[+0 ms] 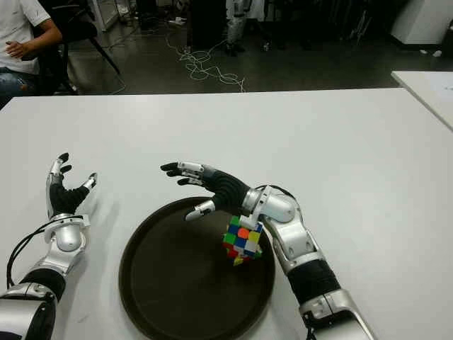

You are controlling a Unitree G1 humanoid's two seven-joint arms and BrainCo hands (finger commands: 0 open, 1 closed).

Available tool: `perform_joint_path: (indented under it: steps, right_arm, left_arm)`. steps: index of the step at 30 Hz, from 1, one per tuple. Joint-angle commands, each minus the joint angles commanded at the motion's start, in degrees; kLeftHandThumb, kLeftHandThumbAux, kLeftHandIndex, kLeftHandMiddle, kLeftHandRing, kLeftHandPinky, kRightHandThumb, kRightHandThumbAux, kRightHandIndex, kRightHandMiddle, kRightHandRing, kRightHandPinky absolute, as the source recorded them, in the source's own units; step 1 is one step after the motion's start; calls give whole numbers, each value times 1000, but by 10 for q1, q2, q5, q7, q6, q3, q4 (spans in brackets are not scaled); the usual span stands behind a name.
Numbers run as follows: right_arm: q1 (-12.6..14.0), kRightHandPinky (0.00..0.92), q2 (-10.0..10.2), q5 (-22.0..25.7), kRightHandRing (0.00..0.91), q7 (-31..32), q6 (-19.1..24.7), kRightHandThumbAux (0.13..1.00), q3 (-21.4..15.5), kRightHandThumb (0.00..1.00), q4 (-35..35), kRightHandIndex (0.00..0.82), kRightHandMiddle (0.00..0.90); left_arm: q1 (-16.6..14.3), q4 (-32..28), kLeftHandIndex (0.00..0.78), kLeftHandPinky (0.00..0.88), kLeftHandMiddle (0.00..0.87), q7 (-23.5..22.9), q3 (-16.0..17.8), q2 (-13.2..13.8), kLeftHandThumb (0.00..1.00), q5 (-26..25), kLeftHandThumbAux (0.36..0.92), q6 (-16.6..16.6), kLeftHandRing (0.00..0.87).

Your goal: Pick up the Rubik's Cube and put it in the plate

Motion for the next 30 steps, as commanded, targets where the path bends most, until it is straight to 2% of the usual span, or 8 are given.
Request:
perform_joint_path:
  steps: [7, 14, 18, 20, 23, 25, 27, 30]
  right_arm:
    - [-3, 32, 3, -8, 0, -9, -17, 701, 0, 0, 10, 0, 0]
    - [-8, 56, 6, -3, 9, -8, -38, 701, -6, 0, 23, 2, 13]
    - [-27, 64, -1, -3, 22, -19, -39, 697, -23, 0, 33, 16, 32]
    - [-42, 56, -7, 6, 21, -20, -31, 698, -37, 0, 36, 21, 36]
    - [-70, 36, -31, 30, 10, -16, -5, 704, -73, 0, 32, 13, 24]
    - [-78, 30, -39, 34, 5, -21, 3, 707, -87, 0, 31, 6, 16]
    - [-77, 27, -49, 35, 2, -40, 6, 716, -108, 0, 18, 2, 9]
    - [-77, 21, -53, 29, 0, -74, -3, 730, -129, 0, 12, 0, 6]
  left_arm:
    - [0, -1, 141, 106, 139, 0, 0, 0, 0, 0, 766, -2, 139]
    - [-1, 0, 122, 83, 133, 2, -1, 0, 0, 1, 745, 1, 129]
    - [-2, 2, 129, 83, 134, 2, -1, -1, 0, 1, 741, 7, 129]
    - [-2, 2, 130, 84, 133, 2, -1, -1, 0, 2, 743, 8, 129]
    - [-1, 1, 132, 85, 134, 0, -2, -1, 0, 2, 757, 6, 128]
    - [-1, 0, 133, 86, 136, 0, -2, 0, 0, 2, 765, 5, 129]
    - [0, -1, 132, 90, 139, 1, -4, 0, 0, 4, 770, 4, 132]
    - [0, -2, 130, 98, 140, 3, -5, 0, 0, 5, 766, 4, 135]
